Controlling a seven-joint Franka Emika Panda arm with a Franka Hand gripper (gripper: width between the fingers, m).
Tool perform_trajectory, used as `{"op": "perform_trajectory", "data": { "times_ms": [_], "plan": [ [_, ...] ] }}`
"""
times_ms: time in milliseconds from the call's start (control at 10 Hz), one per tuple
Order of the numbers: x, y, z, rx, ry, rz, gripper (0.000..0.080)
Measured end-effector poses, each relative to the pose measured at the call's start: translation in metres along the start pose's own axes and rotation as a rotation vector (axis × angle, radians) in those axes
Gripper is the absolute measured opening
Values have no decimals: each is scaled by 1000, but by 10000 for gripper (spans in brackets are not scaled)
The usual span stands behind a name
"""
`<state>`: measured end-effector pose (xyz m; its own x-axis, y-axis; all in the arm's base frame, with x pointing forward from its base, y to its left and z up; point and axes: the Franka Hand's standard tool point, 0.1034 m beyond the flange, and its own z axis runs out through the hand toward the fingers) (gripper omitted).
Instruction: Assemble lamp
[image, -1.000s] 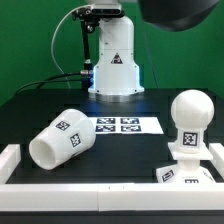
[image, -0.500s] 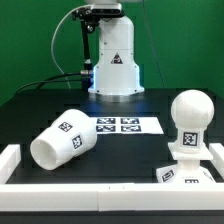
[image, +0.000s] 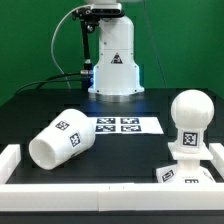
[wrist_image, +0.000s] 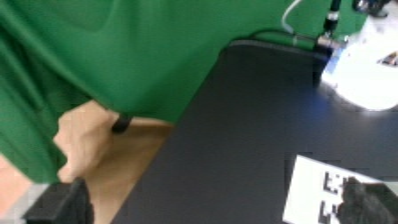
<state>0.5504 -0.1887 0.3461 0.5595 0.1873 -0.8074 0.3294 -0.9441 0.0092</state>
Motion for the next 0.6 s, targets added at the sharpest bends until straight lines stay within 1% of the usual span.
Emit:
{"op": "perform_trajectory", "data": {
  "times_ms": [200,300,400,500,600],
  "plan": [
    [30,12,0,18,165,62,699],
    [45,15,0,24,218,104,699],
    [64,18,-4,23,297,136,699],
    [82,18,-11,21,375,163,699],
    [96,7,-18,15,462,181,699]
  ]
}}
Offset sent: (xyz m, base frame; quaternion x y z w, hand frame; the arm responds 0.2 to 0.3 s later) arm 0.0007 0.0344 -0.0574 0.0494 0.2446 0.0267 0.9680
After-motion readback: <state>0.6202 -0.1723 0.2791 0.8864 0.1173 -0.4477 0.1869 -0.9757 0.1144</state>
